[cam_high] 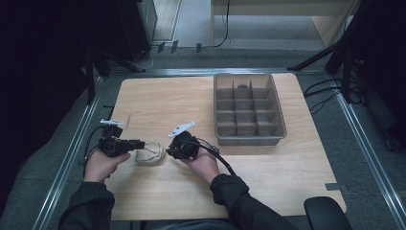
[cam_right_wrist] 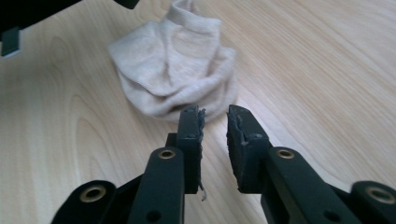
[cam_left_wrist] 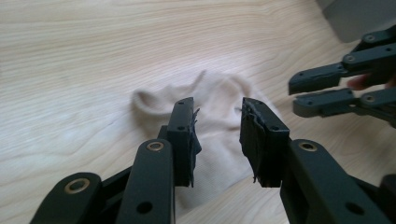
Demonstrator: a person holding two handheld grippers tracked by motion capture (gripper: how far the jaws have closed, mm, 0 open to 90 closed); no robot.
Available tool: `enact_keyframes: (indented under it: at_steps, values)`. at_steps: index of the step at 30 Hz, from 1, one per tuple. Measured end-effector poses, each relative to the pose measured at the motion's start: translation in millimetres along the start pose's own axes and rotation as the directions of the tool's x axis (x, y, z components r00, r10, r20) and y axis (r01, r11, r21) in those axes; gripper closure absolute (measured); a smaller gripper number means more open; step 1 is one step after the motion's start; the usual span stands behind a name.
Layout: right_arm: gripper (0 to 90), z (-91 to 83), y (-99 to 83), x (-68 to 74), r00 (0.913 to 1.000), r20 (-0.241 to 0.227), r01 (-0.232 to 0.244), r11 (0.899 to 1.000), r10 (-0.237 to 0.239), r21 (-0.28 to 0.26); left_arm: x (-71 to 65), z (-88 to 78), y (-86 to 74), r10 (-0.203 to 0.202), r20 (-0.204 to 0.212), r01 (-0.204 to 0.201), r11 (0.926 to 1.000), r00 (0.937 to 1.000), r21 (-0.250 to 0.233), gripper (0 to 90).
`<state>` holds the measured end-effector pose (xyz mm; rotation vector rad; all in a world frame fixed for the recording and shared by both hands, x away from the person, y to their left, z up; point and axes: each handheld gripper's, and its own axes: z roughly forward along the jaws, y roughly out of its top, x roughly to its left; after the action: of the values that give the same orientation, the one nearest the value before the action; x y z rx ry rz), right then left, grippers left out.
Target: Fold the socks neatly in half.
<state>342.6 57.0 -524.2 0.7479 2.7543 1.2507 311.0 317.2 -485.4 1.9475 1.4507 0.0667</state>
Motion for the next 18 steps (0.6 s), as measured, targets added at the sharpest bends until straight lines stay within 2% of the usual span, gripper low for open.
enact_keyframes:
  at_steps: [3,6,9,13,18]
  values:
    - [74.5,3.0,3.9,3.9,0.9999,-0.010,0.012,1.000,-0.012,0.015,8.4,-1.9,-5.0,-0.007,-0.009,0.007,1.0000,0.9999,0.006,65.5]
    - [74.6,5.3,7.9,6.5,0.9994,-0.016,0.031,0.999,-0.031,0.008,14.6,-2.3,-8.3,-0.014,-0.012,0.014,0.9999,0.9998,0.004,68.7]
    - [74.5,6.3,13.7,7.7,0.9994,-0.020,0.028,1.000,-0.028,0.005,19.4,0.5,-11.8,-0.015,-0.019,0.015,0.9998,0.9997,0.014,71.0]
    - [74.0,7.6,20.7,10.3,0.9983,-0.025,0.053,0.999,-0.052,0.014,22.7,8.5,-16.6,-0.016,-0.014,0.017,0.9988,0.9998,0.045,71.6]
    - [73.9,12.4,30.4,11.8,0.9979,-0.030,0.058,0.998,-0.058,0.003,21.3,15.0,-19.0,-0.001,-0.009,0.002,0.9984,1.0000,0.056,71.3]
